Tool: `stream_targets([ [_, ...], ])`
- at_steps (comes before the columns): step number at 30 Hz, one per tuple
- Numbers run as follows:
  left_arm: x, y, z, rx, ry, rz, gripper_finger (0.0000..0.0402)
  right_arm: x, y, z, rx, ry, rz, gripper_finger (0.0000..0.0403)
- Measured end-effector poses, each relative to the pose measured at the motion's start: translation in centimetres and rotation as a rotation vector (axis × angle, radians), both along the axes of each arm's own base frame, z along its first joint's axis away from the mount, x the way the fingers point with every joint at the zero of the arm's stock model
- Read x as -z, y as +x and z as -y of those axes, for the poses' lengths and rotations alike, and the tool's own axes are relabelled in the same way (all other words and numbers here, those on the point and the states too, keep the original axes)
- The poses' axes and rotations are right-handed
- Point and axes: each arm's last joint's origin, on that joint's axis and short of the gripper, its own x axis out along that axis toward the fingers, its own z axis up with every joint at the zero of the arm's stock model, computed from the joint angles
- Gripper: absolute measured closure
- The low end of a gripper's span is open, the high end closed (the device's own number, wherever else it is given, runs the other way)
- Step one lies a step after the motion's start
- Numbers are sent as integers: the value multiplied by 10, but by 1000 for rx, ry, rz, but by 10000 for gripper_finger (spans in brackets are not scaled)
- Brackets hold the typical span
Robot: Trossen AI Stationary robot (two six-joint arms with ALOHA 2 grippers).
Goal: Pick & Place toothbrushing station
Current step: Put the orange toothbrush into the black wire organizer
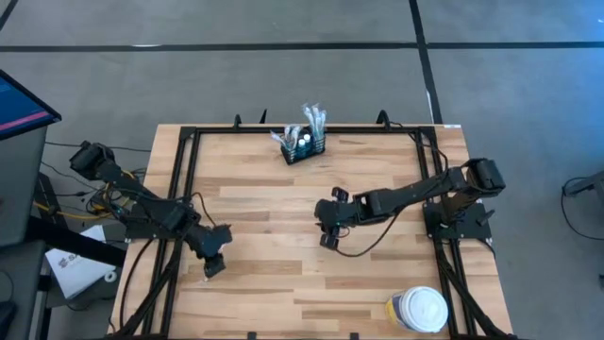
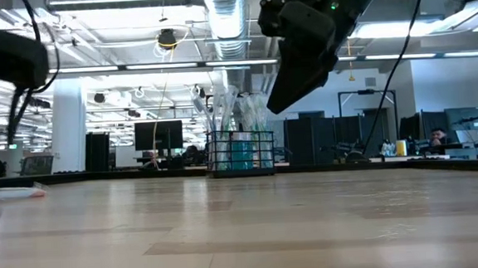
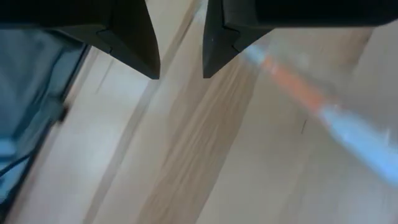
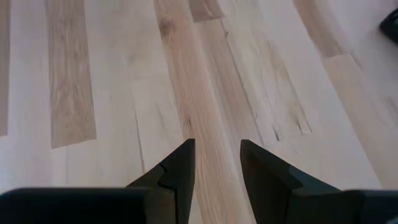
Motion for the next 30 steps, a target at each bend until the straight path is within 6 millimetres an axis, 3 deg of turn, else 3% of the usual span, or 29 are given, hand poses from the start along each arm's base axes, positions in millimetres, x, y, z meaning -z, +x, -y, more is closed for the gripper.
stream_targets([
  [8, -1, -6, 5, 122, 4, -33, 332, -1, -2, -10, 12, -66, 14, 285],
  [14, -10, -1, 19, 480, 114, 131, 393, -1, -2, -8, 22, -70, 15, 285],
  [18, -8, 3, 31, 776, 260, 239, 400, -1, -1, -8, 23, -70, 16, 285],
  [22, -4, 2, 38, 1009, 362, 194, 401, -1, -2, -11, 13, -70, 16, 285],
  [30, 3, 3, 41, 1188, 472, 167, 400, -3, 0, -12, 12, -63, 49, 285],
])
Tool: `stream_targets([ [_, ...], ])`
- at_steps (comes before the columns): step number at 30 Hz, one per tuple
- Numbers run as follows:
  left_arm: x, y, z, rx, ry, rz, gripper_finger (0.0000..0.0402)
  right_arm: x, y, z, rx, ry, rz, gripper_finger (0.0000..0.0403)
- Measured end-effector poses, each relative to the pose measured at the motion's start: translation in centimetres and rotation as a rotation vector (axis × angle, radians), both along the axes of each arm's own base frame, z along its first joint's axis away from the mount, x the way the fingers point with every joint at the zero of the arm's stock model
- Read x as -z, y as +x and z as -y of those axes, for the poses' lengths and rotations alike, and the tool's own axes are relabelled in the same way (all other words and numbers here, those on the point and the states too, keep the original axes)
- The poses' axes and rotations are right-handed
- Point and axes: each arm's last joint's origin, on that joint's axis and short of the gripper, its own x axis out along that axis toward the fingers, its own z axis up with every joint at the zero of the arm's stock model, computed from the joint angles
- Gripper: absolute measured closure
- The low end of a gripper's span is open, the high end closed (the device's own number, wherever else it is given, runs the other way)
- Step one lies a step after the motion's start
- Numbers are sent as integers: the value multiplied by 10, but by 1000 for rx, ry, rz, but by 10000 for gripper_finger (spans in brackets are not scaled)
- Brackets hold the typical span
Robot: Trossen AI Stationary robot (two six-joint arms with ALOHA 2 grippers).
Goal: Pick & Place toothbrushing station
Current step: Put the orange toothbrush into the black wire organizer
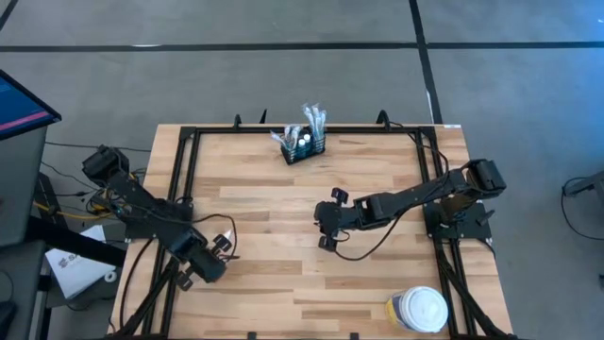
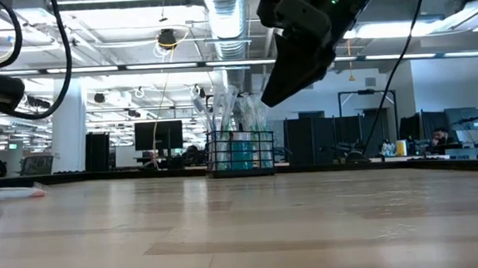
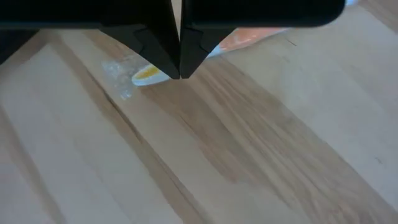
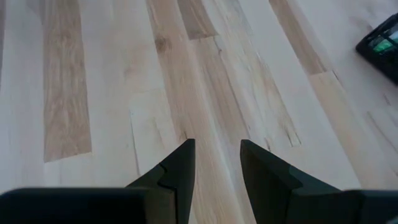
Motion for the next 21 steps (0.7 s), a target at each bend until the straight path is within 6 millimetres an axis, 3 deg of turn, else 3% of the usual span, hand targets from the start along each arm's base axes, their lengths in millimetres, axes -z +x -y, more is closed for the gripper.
stream_targets([
  [21, -1, 0, -1, 13, 29, 34, 400, -1, 1, 0, -1, 2, 15, 285],
])
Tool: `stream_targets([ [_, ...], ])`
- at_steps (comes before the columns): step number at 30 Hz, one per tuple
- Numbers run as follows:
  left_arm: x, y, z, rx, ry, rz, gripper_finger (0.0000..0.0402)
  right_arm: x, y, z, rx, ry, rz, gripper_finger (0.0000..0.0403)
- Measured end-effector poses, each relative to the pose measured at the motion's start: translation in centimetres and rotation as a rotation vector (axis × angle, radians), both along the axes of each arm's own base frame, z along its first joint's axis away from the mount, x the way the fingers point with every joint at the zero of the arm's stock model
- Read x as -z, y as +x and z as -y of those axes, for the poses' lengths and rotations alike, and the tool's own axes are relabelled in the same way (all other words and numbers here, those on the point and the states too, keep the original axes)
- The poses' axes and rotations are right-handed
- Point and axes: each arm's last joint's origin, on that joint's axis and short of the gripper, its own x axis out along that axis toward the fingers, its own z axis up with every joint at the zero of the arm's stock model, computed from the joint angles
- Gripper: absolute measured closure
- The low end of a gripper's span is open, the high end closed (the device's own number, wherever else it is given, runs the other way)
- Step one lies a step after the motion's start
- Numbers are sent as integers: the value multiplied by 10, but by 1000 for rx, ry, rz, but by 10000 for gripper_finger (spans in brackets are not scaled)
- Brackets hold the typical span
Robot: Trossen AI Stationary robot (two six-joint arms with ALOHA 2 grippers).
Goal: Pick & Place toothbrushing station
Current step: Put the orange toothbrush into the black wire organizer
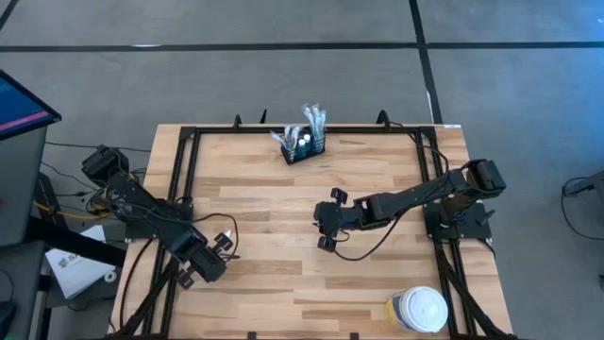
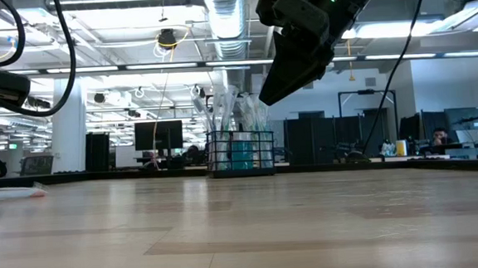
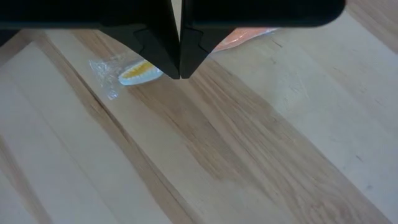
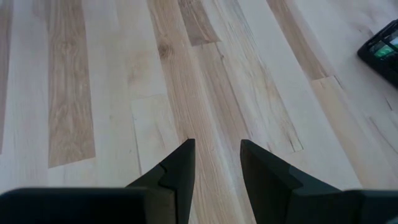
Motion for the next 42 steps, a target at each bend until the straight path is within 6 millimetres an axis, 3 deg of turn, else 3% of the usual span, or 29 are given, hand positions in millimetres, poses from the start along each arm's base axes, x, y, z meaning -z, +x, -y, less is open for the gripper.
stream_targets([
  [3, 0, 1, -1, 13, 4, 4, 400, 0, 0, 0, 0, 0, 0, 285],
  [9, 1, -5, 3, 331, 77, 65, 400, 0, 0, 0, 0, 1, -3, 285],
  [27, 9, -6, -5, 349, 118, 54, 396, 0, 0, 0, 42, 43, 10, 285],
  [42, 8, 1, 1, 338, 66, 145, 396, 0, 1, 4, 55, 44, 12, 285],
])
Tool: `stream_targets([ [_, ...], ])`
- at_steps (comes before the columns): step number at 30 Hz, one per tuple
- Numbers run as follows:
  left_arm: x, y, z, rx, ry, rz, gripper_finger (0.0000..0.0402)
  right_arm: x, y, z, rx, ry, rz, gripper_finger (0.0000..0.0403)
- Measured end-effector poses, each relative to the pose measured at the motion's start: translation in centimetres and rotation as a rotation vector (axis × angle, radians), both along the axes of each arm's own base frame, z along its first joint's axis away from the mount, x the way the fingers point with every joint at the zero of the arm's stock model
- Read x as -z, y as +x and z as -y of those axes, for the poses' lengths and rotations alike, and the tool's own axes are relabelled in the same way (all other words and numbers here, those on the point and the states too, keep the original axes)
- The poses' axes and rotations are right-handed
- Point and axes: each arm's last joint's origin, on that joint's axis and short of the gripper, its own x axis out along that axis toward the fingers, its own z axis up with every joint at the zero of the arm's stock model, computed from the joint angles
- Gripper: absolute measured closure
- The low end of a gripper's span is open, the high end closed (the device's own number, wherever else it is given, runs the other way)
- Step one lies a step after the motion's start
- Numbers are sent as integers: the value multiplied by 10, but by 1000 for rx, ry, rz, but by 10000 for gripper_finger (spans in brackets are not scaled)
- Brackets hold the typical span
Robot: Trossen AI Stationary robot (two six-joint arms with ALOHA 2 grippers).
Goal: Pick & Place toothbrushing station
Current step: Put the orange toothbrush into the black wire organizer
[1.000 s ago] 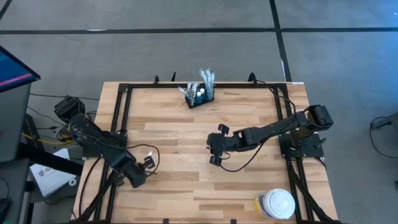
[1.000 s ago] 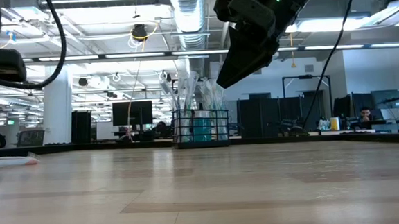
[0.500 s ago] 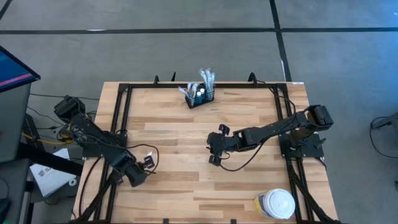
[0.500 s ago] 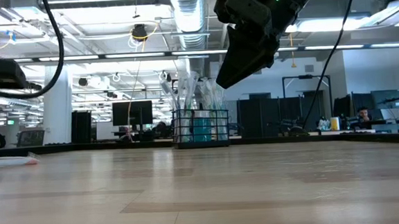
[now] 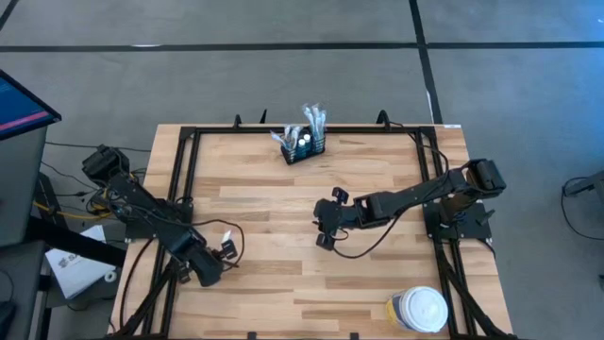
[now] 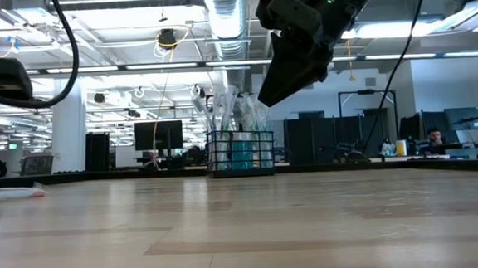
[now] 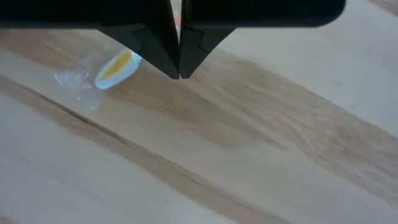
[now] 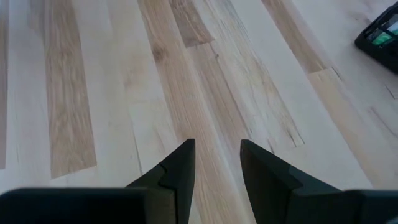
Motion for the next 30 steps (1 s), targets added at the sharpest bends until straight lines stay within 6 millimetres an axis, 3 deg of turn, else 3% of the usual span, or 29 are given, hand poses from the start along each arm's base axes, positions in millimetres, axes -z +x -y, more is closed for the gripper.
stream_targets([
  [30, -4, 11, 1, -189, -14, 139, 396, 0, 1, 3, 8, 0, 1, 285],
])
